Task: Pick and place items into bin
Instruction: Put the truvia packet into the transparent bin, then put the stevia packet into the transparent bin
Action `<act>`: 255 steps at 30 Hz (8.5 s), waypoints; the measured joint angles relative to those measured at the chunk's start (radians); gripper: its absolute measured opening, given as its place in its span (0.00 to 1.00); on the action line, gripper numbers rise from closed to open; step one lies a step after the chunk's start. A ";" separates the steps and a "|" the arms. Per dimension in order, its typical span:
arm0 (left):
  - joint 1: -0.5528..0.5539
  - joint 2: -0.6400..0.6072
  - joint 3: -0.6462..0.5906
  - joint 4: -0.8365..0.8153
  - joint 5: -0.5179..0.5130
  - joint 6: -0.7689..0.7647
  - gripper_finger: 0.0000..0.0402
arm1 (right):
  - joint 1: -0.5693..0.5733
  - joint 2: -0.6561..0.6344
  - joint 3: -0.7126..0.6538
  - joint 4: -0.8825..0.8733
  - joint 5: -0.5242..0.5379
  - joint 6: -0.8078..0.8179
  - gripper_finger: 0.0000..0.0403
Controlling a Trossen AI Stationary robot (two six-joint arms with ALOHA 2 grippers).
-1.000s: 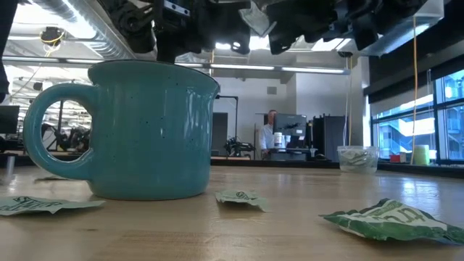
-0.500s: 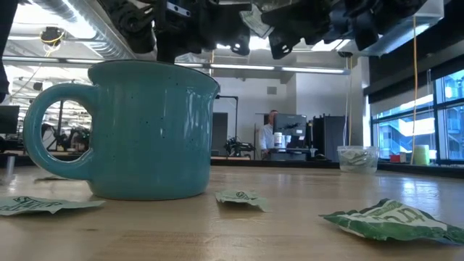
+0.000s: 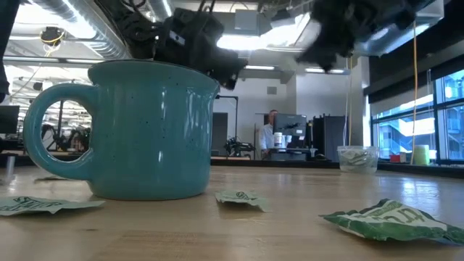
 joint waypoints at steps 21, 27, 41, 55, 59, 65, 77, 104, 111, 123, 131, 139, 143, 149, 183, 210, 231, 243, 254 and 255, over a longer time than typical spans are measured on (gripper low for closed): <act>-0.031 -0.105 0.000 -0.664 -0.677 0.124 0.27 | -0.591 -0.004 -0.001 -0.548 0.046 0.082 0.01; -0.031 -0.105 0.000 -0.693 -0.676 0.121 0.26 | -0.649 0.029 -0.001 -0.566 0.023 0.065 0.01; -0.031 -0.105 0.000 -0.746 -0.675 0.122 0.25 | -0.703 0.168 -0.001 -0.569 0.016 0.040 0.01; -0.031 -0.105 0.000 -0.747 -0.675 0.122 0.26 | -0.703 0.204 -0.001 -0.564 0.026 -0.014 0.09; -0.031 -0.105 0.000 -0.747 -0.675 0.122 0.25 | -0.703 0.204 -0.001 -0.558 0.028 -0.015 0.13; -0.031 -0.106 0.000 -0.746 -0.675 0.123 0.25 | -0.702 0.203 -0.001 -0.556 0.052 -0.040 0.18; -0.031 -0.106 0.000 -0.746 -0.675 0.124 0.25 | -0.702 0.147 -0.001 -0.556 0.131 -0.062 0.20; -0.115 -0.269 -0.007 -1.052 -0.887 0.047 0.25 | -0.450 -0.253 -0.054 -0.420 0.214 0.020 0.20; -0.194 -0.301 -0.007 -1.119 -0.886 -0.029 0.25 | -0.281 -0.271 -0.136 -0.261 0.249 0.046 0.20; -0.294 -0.317 -0.007 -1.196 -0.884 -0.171 0.25 | -0.083 -0.270 -0.223 -0.077 0.276 0.071 0.20; -0.388 -0.316 -0.008 -1.251 -0.895 -0.298 0.25 | -0.020 -0.270 -0.274 0.008 0.275 0.074 0.20; -0.470 -0.316 -0.008 -1.252 -0.930 -0.367 0.25 | 0.002 -0.268 -0.285 0.026 0.274 0.100 0.20; -0.500 -0.316 -0.060 -1.249 -0.992 -0.392 0.25 | 0.011 -0.268 -0.285 0.027 0.274 0.100 0.20; -0.504 -0.315 -0.200 -1.152 -1.004 -0.449 0.25 | 0.012 -0.268 -0.285 0.046 0.274 0.122 0.20; -0.506 -0.400 -0.290 -1.099 -1.024 -0.538 0.29 | 0.012 -0.268 -0.285 0.066 0.274 0.115 0.20; -0.506 -0.239 -0.283 -1.066 -1.018 -0.533 0.12 | 0.012 -0.268 -0.284 0.058 0.274 0.092 0.20; -0.506 -0.246 -0.288 -1.070 -1.012 -0.529 0.01 | 0.011 -0.268 -0.284 0.048 0.274 0.092 0.20; -0.506 -0.327 -0.294 -1.078 -1.022 -0.522 0.00 | 0.011 -0.268 -0.284 0.047 0.274 0.092 0.20; -0.501 -0.350 -0.285 -1.077 -1.082 -0.504 0.00 | 0.011 -0.268 -0.284 0.048 0.274 0.088 0.20; -0.497 -0.357 -0.278 -1.078 -1.105 -0.502 0.00 | 0.011 -0.268 -0.284 0.052 0.275 0.084 0.20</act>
